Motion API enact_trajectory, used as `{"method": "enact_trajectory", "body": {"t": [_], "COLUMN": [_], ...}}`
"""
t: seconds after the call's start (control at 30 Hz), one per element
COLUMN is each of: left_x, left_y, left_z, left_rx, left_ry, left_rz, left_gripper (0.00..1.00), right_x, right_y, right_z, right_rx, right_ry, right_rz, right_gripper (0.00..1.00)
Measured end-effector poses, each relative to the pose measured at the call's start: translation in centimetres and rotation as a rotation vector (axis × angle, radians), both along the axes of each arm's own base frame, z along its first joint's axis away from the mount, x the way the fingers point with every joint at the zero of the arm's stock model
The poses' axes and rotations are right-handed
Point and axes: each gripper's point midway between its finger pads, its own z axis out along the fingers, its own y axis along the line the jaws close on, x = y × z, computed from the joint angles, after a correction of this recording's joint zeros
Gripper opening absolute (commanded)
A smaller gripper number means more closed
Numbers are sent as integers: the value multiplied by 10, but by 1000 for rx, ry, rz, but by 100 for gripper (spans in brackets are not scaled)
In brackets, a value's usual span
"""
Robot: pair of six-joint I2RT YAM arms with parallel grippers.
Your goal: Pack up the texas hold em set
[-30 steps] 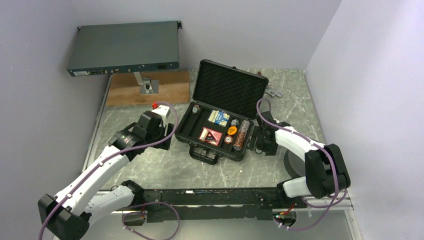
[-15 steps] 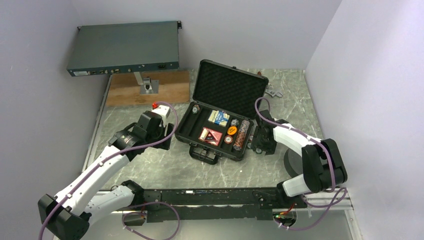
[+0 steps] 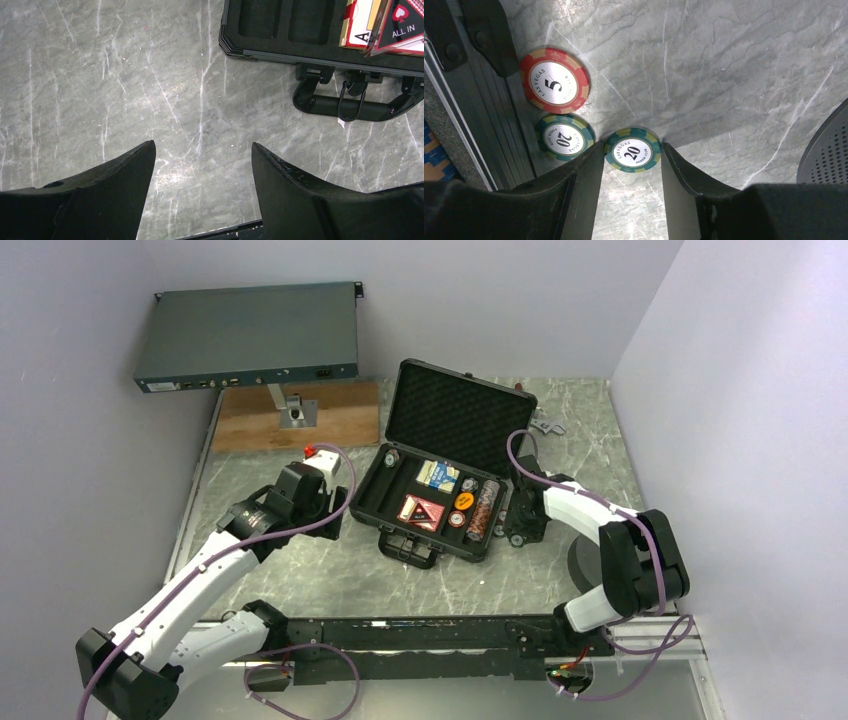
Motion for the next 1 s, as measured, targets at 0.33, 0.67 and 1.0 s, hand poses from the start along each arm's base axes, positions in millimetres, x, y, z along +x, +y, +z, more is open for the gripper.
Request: {"method": "enact_trajectory", "body": {"t": [0.33, 0.67, 1.0], "left_x": [0, 0, 0], "left_y": [0, 0, 0], "left_z": [0, 0, 0], "left_rx": [0, 0, 0], "left_ry": [0, 0, 0], "left_rz": [0, 0, 1], "left_gripper": [76, 76, 76], "right_x": [0, 0, -5], "right_y": [-1, -1, -5], "right_z": [0, 3, 16], "right_rx": [0, -1, -6], "right_ry": [-10, -20, -37], "right_rz": [-2, -3, -6], "right_gripper": [37, 37, 37]}}
